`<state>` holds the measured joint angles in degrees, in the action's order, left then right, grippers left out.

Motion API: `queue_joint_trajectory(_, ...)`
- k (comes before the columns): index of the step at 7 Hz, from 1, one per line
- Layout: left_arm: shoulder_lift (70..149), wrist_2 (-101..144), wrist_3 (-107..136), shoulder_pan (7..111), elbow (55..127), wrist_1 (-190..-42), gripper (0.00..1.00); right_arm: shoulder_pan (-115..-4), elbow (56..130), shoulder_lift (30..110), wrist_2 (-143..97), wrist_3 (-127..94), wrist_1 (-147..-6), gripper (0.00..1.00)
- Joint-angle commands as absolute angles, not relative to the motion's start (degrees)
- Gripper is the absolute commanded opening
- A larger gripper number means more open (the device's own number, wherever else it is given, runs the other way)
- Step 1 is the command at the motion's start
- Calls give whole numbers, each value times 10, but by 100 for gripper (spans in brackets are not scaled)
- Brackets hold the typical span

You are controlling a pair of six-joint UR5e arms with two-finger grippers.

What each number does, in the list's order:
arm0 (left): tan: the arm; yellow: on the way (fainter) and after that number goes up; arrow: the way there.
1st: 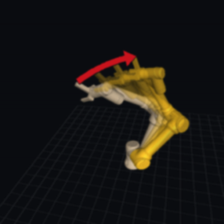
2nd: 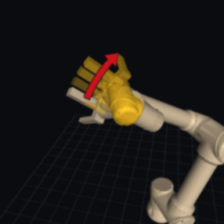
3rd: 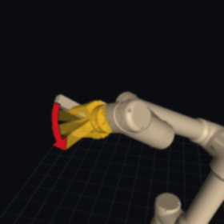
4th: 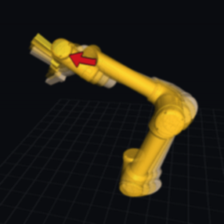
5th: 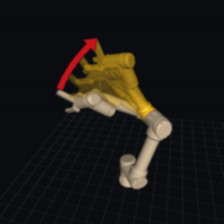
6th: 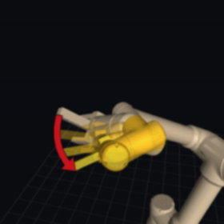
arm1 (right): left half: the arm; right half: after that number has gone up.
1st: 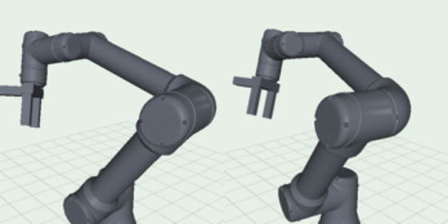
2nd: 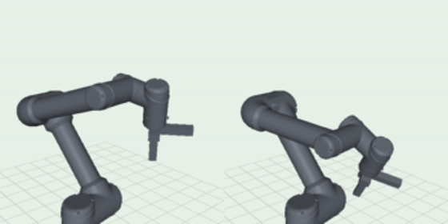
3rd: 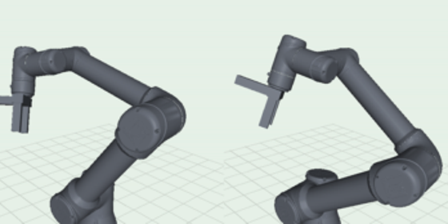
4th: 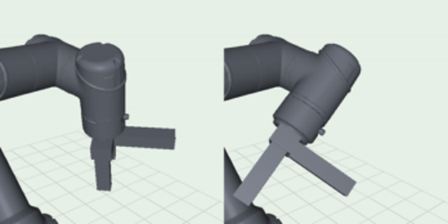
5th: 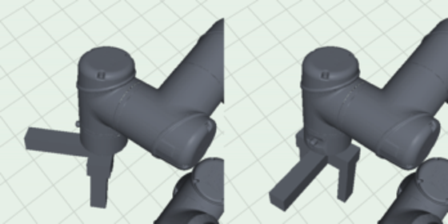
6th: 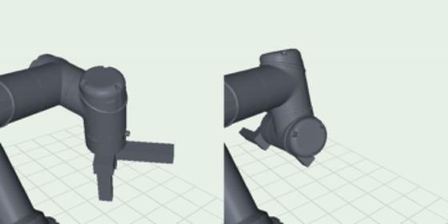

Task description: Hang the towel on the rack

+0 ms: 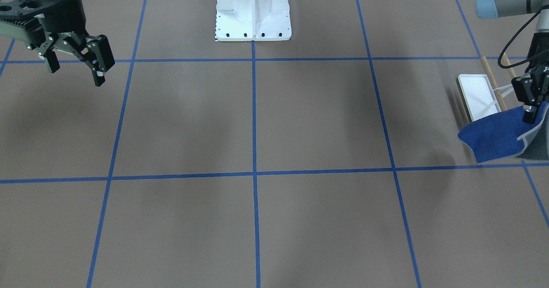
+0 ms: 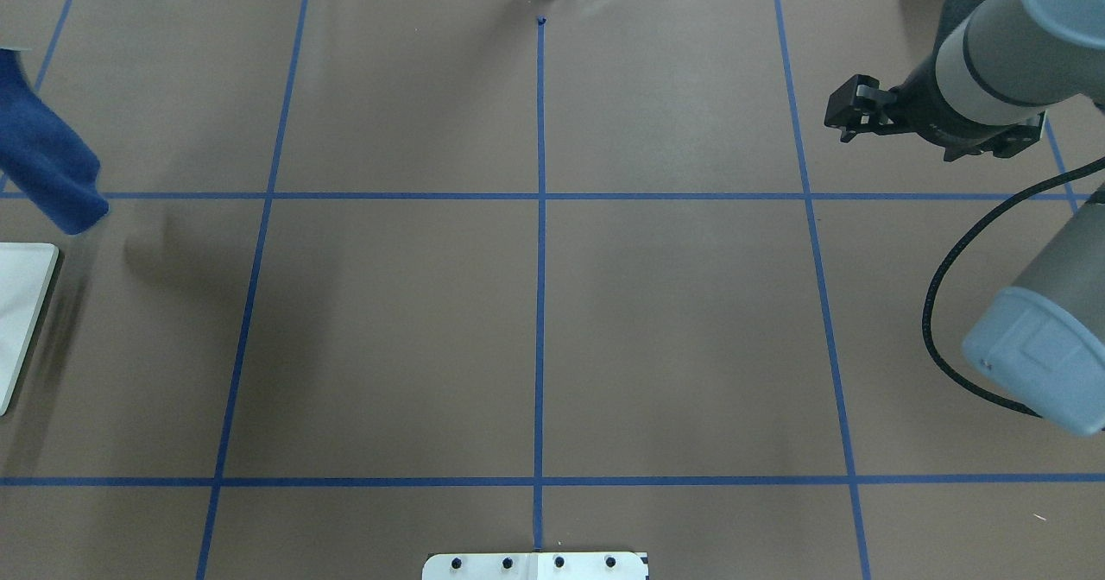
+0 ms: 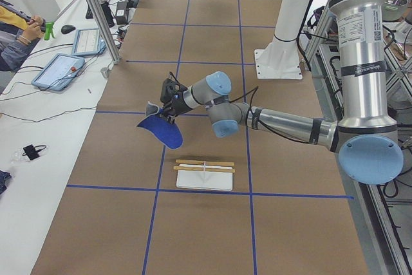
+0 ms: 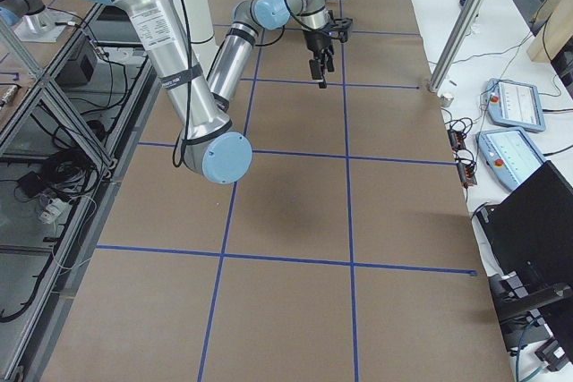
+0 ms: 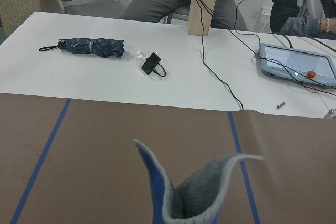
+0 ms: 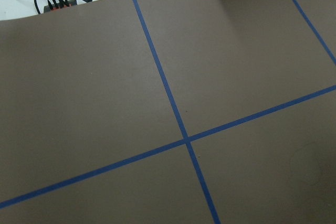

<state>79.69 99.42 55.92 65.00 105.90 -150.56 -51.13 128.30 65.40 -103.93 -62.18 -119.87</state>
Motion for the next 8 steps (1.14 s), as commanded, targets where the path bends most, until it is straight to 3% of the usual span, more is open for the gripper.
queue_joint_trajectory(1,780,1043,558,680,1018,-1574,0,-571,1253,689,-1124,-466,-1196,100)
queue_joint_trajectory(8,623,1102,620,737,1041,-1728,0,-638,1236,713,-1171,-374,-1192,100)
